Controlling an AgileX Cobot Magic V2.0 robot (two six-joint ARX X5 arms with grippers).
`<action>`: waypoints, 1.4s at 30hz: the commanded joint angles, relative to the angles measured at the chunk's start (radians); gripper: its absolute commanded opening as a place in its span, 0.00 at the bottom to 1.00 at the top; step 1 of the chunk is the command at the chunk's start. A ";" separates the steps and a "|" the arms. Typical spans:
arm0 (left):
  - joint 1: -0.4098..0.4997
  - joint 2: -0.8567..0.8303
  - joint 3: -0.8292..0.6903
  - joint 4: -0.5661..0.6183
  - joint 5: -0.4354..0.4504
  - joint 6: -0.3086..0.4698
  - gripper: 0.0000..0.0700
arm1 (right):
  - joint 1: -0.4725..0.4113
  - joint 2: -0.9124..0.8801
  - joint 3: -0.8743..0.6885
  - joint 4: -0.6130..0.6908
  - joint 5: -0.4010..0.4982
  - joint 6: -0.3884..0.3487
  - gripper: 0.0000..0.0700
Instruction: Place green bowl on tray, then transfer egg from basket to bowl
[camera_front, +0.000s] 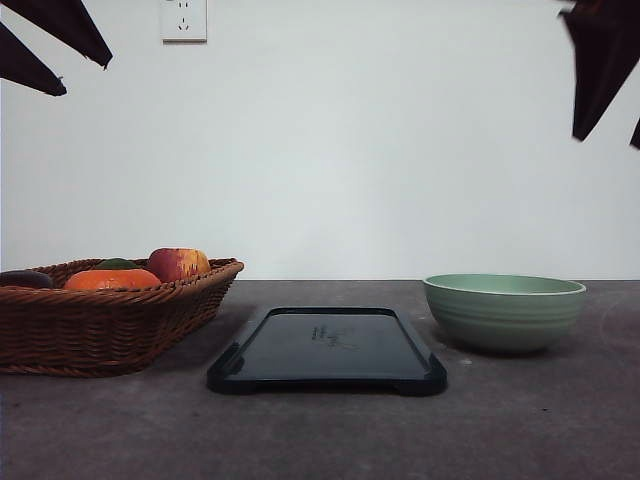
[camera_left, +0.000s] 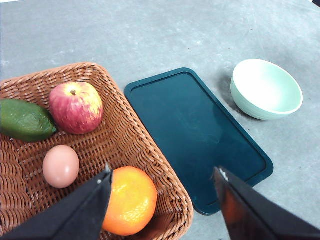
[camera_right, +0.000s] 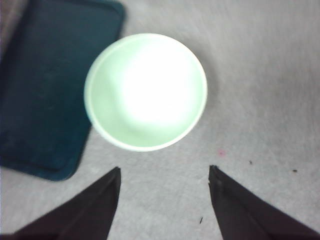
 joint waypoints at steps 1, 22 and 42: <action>-0.004 0.011 0.016 0.009 -0.002 -0.009 0.59 | -0.007 0.066 0.051 0.002 -0.004 0.021 0.50; -0.003 0.011 0.016 0.010 -0.002 -0.009 0.59 | -0.120 0.510 0.151 0.073 -0.121 0.016 0.48; -0.003 0.011 0.016 0.009 -0.002 -0.009 0.59 | -0.120 0.537 0.153 0.062 -0.129 0.017 0.00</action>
